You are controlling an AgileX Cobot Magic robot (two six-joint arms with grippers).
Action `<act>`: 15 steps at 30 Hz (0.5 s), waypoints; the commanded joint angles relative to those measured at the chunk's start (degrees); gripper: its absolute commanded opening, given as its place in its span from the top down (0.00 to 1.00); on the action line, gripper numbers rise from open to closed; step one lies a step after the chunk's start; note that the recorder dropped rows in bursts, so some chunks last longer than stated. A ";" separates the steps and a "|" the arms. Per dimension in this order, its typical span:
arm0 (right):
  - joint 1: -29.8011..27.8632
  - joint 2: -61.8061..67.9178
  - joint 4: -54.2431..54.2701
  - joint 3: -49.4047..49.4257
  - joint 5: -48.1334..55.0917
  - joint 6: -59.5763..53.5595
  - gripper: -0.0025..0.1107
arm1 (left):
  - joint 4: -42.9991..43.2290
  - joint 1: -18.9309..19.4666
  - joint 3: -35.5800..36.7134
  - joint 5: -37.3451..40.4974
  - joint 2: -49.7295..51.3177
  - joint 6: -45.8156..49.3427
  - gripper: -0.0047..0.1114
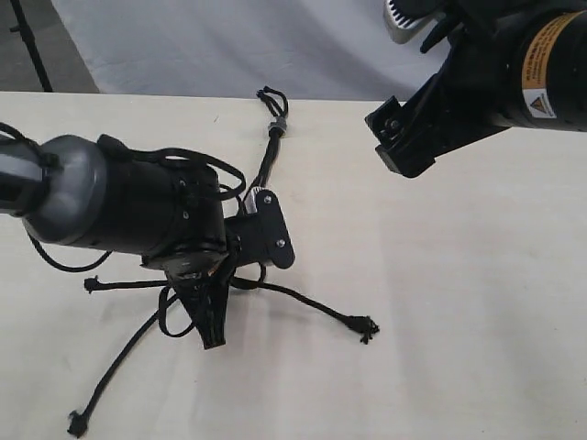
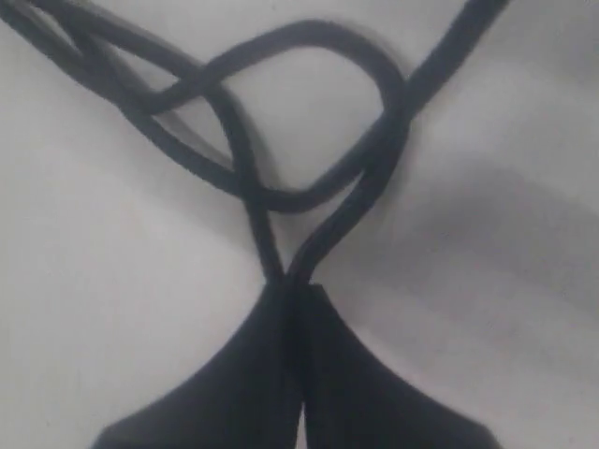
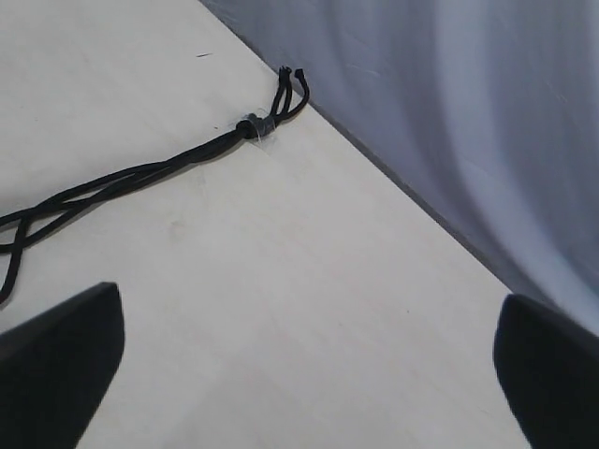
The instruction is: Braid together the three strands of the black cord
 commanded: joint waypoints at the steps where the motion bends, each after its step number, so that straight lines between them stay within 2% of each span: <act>1: -0.35 -0.24 -0.82 0.01 -0.69 0.17 0.10 | 4.34 1.19 1.32 -4.22 1.89 -0.90 0.96; 4: -0.35 -0.24 -0.82 0.01 -0.69 0.17 0.10 | 4.19 3.88 1.32 -4.42 2.02 -1.11 0.96; 8: -0.35 -0.24 -0.82 0.01 -0.69 0.17 0.10 | 4.09 4.13 1.32 -4.42 2.02 -1.11 0.96; 15: -0.35 -0.24 -0.96 0.01 -1.87 0.17 0.10 | 6.00 4.13 1.32 0.00 -1.71 -1.06 0.96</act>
